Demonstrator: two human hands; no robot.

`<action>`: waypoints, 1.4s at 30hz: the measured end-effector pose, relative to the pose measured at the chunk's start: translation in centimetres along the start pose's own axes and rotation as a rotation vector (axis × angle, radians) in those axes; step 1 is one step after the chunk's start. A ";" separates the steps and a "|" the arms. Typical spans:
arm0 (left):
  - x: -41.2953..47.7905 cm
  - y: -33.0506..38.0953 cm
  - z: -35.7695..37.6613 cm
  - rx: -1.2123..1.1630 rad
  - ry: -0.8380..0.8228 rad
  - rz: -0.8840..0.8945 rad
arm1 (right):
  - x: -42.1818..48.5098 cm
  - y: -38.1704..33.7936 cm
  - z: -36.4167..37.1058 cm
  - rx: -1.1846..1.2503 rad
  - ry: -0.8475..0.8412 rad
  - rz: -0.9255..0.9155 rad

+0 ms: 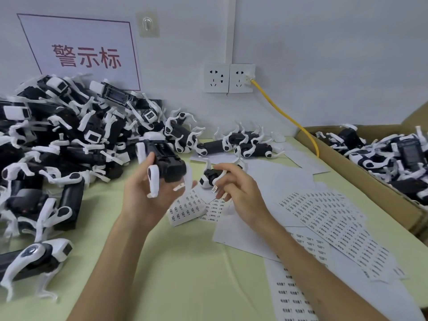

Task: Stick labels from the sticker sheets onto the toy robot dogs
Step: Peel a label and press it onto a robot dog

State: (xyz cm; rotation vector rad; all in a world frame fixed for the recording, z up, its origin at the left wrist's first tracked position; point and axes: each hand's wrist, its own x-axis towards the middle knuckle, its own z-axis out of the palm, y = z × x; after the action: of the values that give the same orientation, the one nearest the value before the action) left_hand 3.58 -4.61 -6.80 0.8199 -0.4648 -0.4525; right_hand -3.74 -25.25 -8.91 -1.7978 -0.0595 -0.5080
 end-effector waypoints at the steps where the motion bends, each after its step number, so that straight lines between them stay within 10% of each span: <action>1: -0.2 -0.3 0.4 -0.008 -0.076 -0.007 | -0.1 -0.1 0.0 0.014 -0.028 -0.008; 21: -0.3 -1.4 2.3 -0.086 -0.068 -0.097 | -0.4 0.5 0.2 -0.329 -0.104 -0.114; 42: -0.1 -1.9 1.2 0.022 -0.104 -0.059 | 0.1 -0.6 0.0 0.038 -0.018 0.210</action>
State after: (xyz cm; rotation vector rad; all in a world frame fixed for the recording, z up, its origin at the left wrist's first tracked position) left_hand 2.51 -6.39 -7.58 0.8358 -0.5438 -0.5472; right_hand -3.78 -25.16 -8.34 -1.7482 0.1058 -0.3381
